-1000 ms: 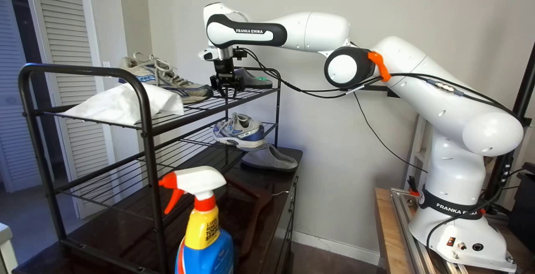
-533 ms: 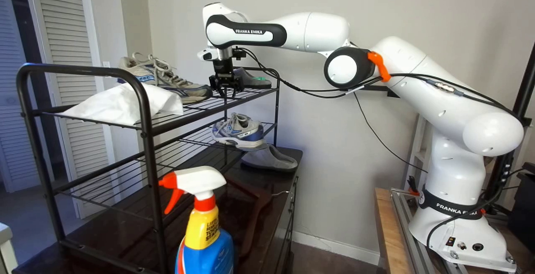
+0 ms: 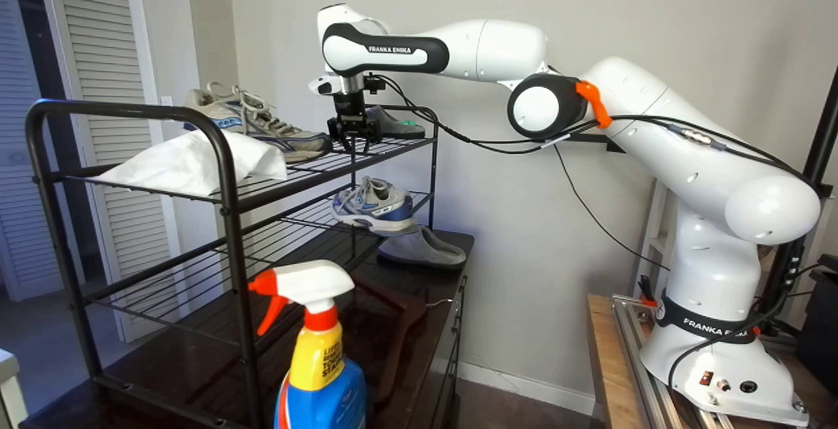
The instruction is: Move the shoe rack backwards.
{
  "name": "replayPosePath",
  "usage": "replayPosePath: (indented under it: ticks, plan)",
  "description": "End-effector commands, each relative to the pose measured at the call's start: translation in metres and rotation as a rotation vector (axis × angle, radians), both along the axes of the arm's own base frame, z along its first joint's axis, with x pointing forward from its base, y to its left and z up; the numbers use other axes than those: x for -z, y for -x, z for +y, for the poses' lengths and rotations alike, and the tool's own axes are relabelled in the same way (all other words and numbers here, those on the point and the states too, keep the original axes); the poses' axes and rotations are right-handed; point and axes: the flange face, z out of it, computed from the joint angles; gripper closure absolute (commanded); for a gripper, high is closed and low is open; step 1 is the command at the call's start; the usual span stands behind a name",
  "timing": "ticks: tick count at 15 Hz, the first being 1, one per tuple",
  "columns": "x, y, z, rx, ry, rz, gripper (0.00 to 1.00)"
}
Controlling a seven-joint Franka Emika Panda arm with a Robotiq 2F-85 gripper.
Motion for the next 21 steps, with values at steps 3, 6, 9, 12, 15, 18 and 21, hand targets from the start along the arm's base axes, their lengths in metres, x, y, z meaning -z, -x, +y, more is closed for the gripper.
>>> replayPosePath:
  ticks: [3, 6, 9, 12, 15, 18, 21]
  plan:
    - [0.002, -0.004, 0.002, -0.007, -0.003, -0.027, 0.70]
    - [0.002, -0.006, 0.006, -0.016, -0.005, -0.033, 0.70]
    - [0.001, -0.008, 0.011, -0.025, -0.002, -0.045, 0.70]
    - [-0.008, -0.011, 0.021, -0.049, 0.025, -0.076, 0.70]
    - [-0.008, -0.014, 0.028, -0.073, 0.032, -0.088, 0.70]
    - [-0.004, -0.011, 0.025, -0.053, 0.030, -0.068, 0.70]
    - [-0.007, -0.008, 0.019, -0.029, 0.023, -0.061, 0.70]
